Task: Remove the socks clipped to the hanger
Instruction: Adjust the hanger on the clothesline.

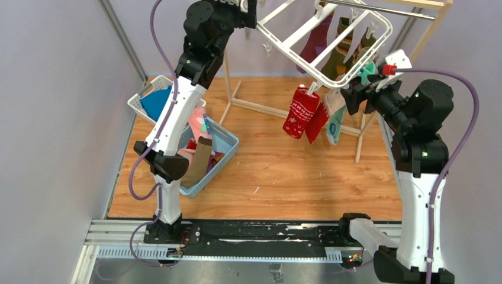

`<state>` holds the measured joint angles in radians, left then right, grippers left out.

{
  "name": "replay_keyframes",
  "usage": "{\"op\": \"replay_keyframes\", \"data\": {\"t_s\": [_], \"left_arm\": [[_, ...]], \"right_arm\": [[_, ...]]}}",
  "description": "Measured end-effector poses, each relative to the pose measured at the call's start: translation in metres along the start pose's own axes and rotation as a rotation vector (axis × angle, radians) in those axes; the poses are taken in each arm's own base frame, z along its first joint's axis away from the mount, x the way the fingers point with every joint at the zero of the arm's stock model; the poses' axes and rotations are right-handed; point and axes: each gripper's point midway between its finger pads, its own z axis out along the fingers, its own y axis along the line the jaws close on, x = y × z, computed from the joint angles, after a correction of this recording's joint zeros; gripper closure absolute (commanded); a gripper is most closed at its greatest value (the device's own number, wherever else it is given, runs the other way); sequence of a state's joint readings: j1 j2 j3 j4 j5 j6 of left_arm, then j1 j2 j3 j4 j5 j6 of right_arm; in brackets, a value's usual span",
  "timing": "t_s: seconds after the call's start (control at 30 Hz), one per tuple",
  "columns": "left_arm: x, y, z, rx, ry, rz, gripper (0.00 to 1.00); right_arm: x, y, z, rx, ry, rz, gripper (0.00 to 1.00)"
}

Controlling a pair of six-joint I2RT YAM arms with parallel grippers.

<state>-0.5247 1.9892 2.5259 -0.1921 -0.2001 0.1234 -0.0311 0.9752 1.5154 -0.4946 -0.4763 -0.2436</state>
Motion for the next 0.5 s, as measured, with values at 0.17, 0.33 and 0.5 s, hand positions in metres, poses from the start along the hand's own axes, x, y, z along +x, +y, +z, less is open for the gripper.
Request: {"op": "replay_keyframes", "data": {"t_s": [0.17,0.33,0.5], "left_arm": [[-0.005,0.000,-0.001,0.005,-0.011,-0.003,0.00],[-0.017,-0.001,-0.004,0.017,-0.028,-0.009,0.00],[-0.040,0.001,-0.010,0.031,-0.065,-0.029,0.00]], "right_arm": [[0.007,0.023,0.025,-0.124,0.016,0.044,0.25],[0.008,0.042,0.037,-0.203,0.023,0.061,0.27],[-0.006,0.055,0.034,-0.247,-0.011,0.059,0.29]]}}
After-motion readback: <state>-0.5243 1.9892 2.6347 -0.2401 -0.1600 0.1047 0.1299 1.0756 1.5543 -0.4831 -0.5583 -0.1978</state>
